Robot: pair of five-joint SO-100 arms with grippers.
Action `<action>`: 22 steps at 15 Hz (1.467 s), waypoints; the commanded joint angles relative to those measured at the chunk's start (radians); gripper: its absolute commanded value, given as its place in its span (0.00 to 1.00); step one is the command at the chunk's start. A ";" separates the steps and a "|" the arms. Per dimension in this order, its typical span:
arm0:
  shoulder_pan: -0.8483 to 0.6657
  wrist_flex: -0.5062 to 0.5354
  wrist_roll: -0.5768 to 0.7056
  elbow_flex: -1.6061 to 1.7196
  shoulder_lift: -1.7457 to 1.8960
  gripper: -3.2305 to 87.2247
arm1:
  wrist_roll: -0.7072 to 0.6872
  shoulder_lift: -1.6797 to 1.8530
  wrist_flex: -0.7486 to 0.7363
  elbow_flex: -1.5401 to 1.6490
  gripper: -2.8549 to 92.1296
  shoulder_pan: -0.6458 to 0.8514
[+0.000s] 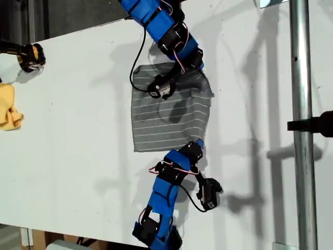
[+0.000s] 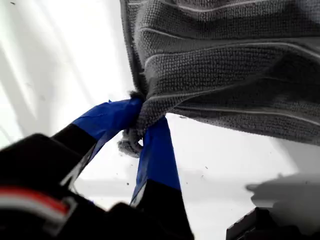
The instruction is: Grasp corners of a towel and fold twice.
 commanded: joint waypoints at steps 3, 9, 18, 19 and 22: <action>0.029 0.034 -0.015 0.006 0.138 0.02 | -0.020 0.002 0.086 -0.158 0.03 0.000; -0.086 0.167 0.006 0.051 0.210 0.02 | -0.100 0.138 0.218 -0.170 0.03 0.190; -0.391 0.249 0.219 0.061 0.276 0.02 | -0.420 0.262 0.233 -0.150 0.03 0.683; -0.430 0.256 0.244 0.064 0.276 0.02 | -0.459 0.282 0.233 -0.143 0.03 0.747; -0.535 0.256 0.321 0.066 0.278 0.02 | -0.586 0.334 0.238 -0.138 0.03 0.940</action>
